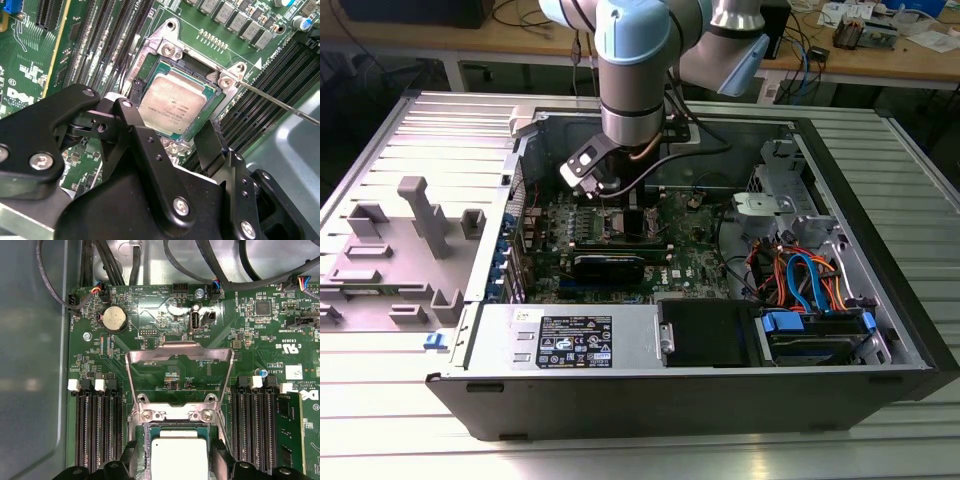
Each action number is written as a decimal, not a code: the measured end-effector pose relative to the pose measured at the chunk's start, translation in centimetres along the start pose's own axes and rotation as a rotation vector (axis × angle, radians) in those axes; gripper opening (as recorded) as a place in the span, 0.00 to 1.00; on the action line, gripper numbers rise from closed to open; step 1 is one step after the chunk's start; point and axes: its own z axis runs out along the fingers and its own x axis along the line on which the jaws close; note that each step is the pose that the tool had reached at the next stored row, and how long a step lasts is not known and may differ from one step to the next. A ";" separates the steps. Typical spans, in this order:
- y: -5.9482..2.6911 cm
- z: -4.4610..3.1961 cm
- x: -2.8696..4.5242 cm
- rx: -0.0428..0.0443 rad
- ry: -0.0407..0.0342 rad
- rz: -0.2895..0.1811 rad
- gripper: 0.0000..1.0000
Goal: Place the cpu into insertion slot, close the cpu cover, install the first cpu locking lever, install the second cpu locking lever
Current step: 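Place the cpu into insertion slot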
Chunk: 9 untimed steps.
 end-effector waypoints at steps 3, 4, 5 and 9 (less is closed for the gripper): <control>-0.01 -0.02 0.05 0.0002 -0.0003 0.000 0.69; 0.00 -0.02 0.07 0.0002 0.0003 0.000 0.69; 0.00 -0.01 0.10 0.0001 0.0029 0.000 0.69; -0.01 -0.01 0.11 0.0001 0.0117 0.001 0.69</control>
